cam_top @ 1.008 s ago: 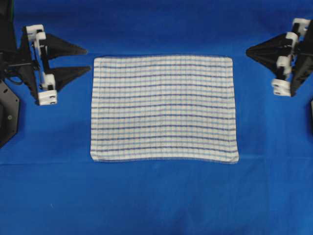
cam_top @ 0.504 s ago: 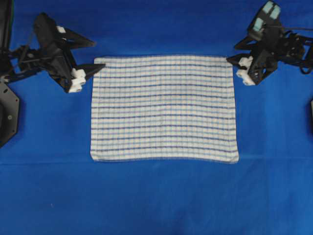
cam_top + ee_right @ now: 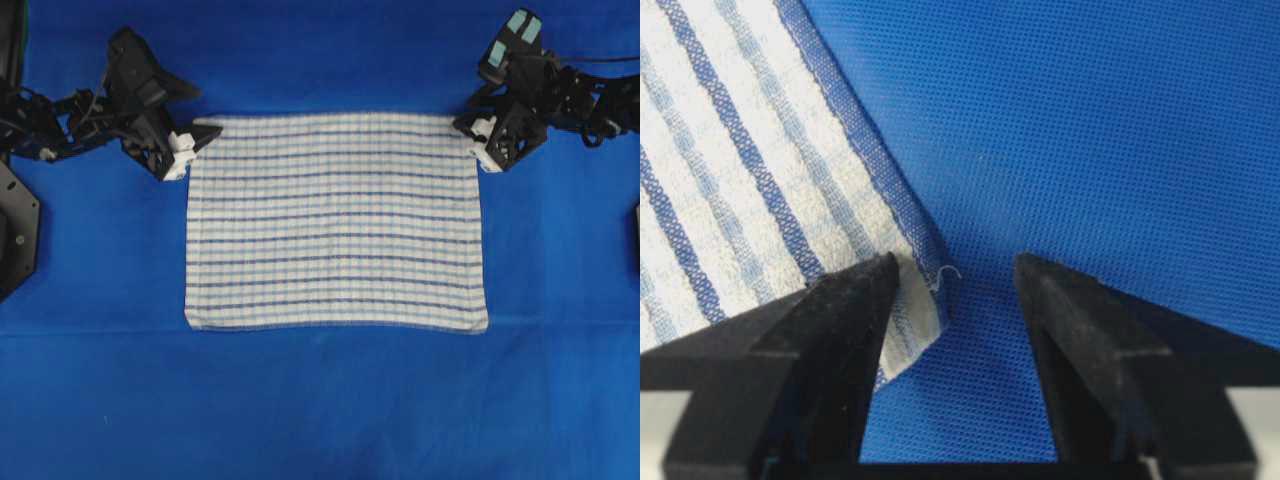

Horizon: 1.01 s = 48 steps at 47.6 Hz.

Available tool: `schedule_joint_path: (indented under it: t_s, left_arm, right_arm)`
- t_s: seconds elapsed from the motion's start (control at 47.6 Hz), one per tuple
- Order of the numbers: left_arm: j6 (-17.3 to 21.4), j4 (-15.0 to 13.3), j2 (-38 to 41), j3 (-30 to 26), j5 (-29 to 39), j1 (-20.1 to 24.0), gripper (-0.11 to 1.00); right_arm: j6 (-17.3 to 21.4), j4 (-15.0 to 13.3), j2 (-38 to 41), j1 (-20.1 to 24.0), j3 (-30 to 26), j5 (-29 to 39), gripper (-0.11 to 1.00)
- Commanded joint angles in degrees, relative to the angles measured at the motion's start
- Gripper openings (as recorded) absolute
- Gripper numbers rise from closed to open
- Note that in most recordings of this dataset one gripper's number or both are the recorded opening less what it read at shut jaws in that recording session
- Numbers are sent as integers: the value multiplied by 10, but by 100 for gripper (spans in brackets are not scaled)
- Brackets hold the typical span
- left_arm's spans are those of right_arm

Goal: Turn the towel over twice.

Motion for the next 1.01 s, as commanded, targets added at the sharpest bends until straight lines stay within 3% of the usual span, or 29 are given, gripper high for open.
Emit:
schedule_joint_path:
  t_s: [0.0, 0.105, 0.147, 0.231, 0.546, 0.987]
  left_arm:
    - [1, -1, -5, -4, 7, 2, 58]
    - [9, 0, -5, -5, 22, -4, 26]
    - [11, 0, -5, -6, 24, -8, 16]
    - [11, 0, -5, -6, 26, -16, 3]
    - [20, 0, -50, -8, 45, -16, 3]
    - [102, 0, -249, -54, 155, 34, 3]
  right_arm:
    - [-2, -1, -4, -2, -8, -3, 56]
    - [-6, -3, -4, -2, -8, 0, 37]
    - [-6, -4, -4, -2, -8, 0, 24]
    - [-6, -4, -4, -2, -7, 0, 5]
    - [2, -1, -25, -15, -3, 1, 5]
    - [-11, -4, -159, -106, -26, 27, 5]
